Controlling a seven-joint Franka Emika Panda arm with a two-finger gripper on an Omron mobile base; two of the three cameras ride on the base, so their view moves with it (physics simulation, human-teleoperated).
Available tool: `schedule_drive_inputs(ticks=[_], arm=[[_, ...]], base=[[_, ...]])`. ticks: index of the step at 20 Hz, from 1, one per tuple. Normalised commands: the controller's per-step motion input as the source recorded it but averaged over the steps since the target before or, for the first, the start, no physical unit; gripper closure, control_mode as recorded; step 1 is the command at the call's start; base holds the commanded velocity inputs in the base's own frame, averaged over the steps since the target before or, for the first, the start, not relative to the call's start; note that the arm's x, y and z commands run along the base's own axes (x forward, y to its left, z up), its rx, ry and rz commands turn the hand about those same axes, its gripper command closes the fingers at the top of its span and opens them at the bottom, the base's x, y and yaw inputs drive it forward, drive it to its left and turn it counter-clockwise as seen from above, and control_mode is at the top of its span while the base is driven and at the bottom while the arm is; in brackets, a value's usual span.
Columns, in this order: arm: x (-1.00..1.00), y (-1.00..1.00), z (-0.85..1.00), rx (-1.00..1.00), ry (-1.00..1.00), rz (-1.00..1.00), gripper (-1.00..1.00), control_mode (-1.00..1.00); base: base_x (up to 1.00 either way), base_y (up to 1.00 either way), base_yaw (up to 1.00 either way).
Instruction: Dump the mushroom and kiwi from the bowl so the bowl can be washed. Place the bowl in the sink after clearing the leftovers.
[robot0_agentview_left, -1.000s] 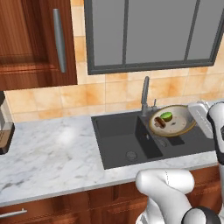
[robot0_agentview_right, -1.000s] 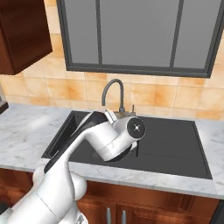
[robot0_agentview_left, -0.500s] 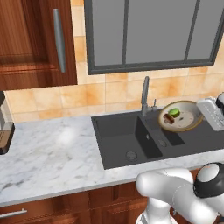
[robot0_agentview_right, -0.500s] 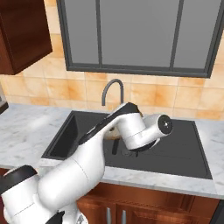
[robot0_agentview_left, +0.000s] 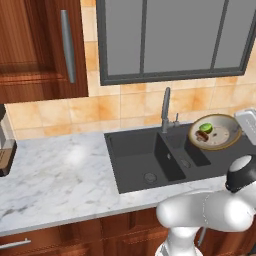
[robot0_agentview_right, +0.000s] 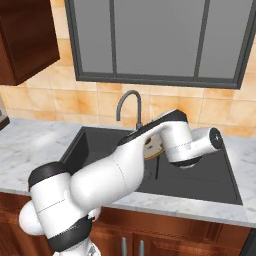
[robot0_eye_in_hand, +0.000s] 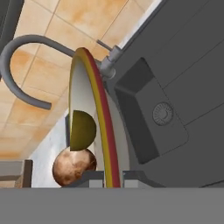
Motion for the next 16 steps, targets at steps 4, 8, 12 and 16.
schedule_drive_inputs(ticks=[4,8,12,16], arm=[[0.2,0.0,-0.26,-0.11,0.0,0.0,1.0,-1.0],[0.24,-0.01,-0.27,-0.13,0.0,0.01,1.0,-1.0],[0.16,0.0,-0.29,-0.14,0.0,0.0,1.0,-1.0],[0.16,0.0,-0.23,-0.13,0.0,0.0,1.0,-1.0]], base=[[0.0,0.0,0.0],[0.0,0.0,0.0],[0.0,0.0,0.0],[0.0,0.0,0.0]])
